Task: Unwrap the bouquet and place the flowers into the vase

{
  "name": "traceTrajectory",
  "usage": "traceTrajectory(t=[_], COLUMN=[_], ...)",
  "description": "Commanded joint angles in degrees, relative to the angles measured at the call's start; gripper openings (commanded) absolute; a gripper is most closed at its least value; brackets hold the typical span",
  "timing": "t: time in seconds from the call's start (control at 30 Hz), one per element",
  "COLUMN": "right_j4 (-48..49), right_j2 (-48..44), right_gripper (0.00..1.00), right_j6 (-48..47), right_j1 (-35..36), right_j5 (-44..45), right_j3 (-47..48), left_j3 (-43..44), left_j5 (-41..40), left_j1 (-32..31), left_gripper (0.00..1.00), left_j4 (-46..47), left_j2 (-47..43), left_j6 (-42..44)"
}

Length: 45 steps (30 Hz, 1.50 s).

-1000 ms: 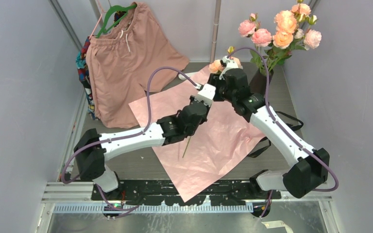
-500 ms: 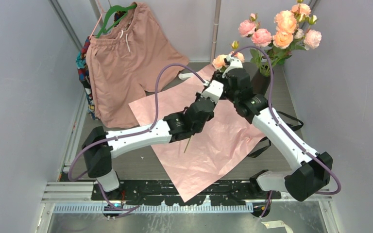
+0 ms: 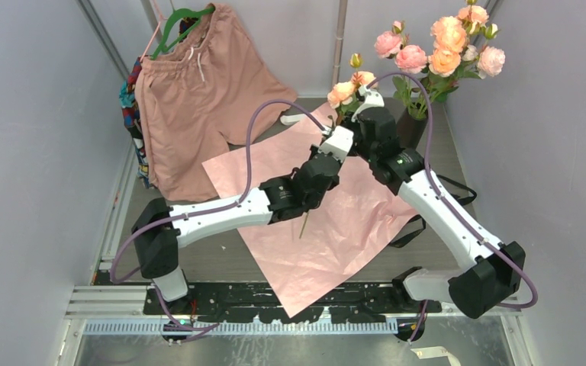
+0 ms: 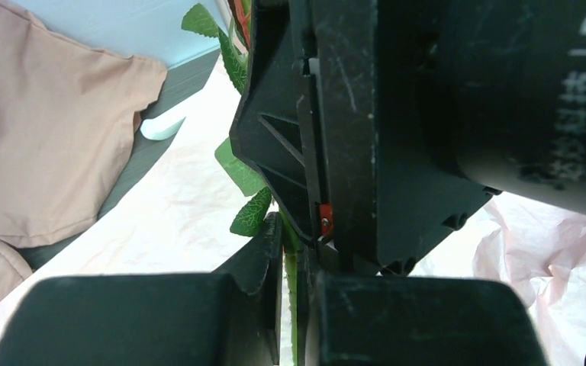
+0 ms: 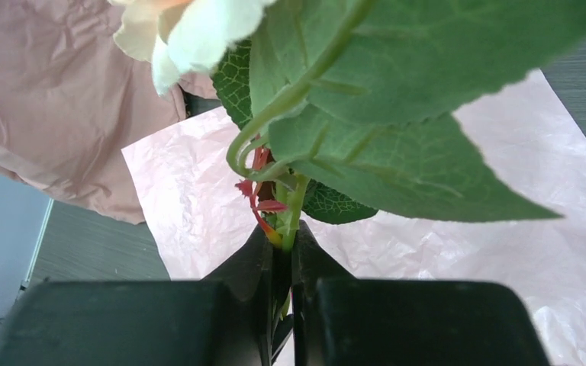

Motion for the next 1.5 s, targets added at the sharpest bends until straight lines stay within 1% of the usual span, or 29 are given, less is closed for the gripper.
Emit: traceTrajectory(t=[0.0, 0.03, 0.1, 0.17, 0.23, 0.3, 0.33, 0.4, 0.53, 0.67, 0.77, 0.87, 1.03, 1.1, 1.23, 1.37, 1.47], right_j4=[-0.9, -0.9, -0.7, -0.7, -0.7, -0.6, -0.8, -1.7, -2.5, -2.7, -3.6, -0.9, 7.4, 8.6, 11.9, 15.1, 17.2], right_j2=[-1.8, -1.4, -0.8, -0.3, 0.0, 0.6, 1.4, 2.9, 5.6, 7.4, 9.1, 9.6, 8.3, 8.5, 9.1, 10.0, 11.4], right_gripper=[0.01, 0.01, 0.01, 0.01, 0.01, 0.01, 0.01, 0.01, 0.01, 0.01, 0.01, 0.01, 0.01, 0.01, 0.01, 0.01, 0.01], right_j6=[-3.6, -3.7, -3.8, -3.8, -4.1, -5.3, -6.3, -8.2, -11.3, -13.3, -14.6, -18.0, -22.7, -23.6, -27.0, -28.9, -29.0], right_j1=[1.7, 1.7, 1.7, 1.7, 1.8, 1.7, 1.8, 1.7, 1.2, -1.9, -4.6, -7.0, -11.2, -13.2, -15.6, -18.4, -20.4], right_j5=[1.3, 1.4, 1.4, 1.3, 1.4, 2.2, 3.1, 5.7, 10.5, 12.5, 12.6, 12.9, 13.5, 13.7, 15.2, 16.7, 16.1], right_j3=[2.5, 2.8, 3.2, 3.8, 4.7, 5.8, 6.7, 9.1, 14.9, 21.1, 27.1, 31.0, 31.3, 32.7, 34.0, 34.9, 35.7], left_j3=[0.9, -0.2, -2.5, -4.6, -6.4, -9.4, -11.4, -15.4, -24.2, -31.1, -32.5, -33.5, -34.9, -35.2, -37.4, -36.6, -36.1], left_j5=[0.1, 0.8, 1.4, 1.6, 2.2, 2.8, 2.8, 3.9, 3.7, 3.0, 1.6, 0.7, 0.5, -0.6, -1.8, -1.9, -2.2], left_j1=[0.5, 0.4, 0.3, 0.3, 0.1, -0.5, -1.0, -1.6, -1.7, -1.7, -1.8, -1.7, -1.7, -1.8, -1.7, -1.7, -1.7], left_gripper=[0.13, 0.19, 0.27, 0.44, 0.64, 0.79, 0.85, 0.91, 0.93, 0.93, 0.93, 0.93, 0.93, 0.93, 0.94, 0.94, 0.94], left_j4=[2.2, 2.5, 2.9, 2.2, 0.4, -0.4, -0.4, -0.4, -0.9, 0.8, -0.4, -1.7, -2.0, -3.0, -1.4, -2.4, -2.3], left_j2=[-2.3, -3.7, -6.2, -9.0, -11.6, -14.8, -16.8, -20.9, -28.5, -33.1, -33.7, -33.8, -34.2, -34.7, -36.2, -36.2, -36.2], left_j6=[-1.8, -2.3, -2.9, -3.4, -4.5, -5.8, -6.6, -8.5, -14.8, -17.6, -18.1, -18.8, -19.9, -21.2, -21.0, -19.8, -19.1])
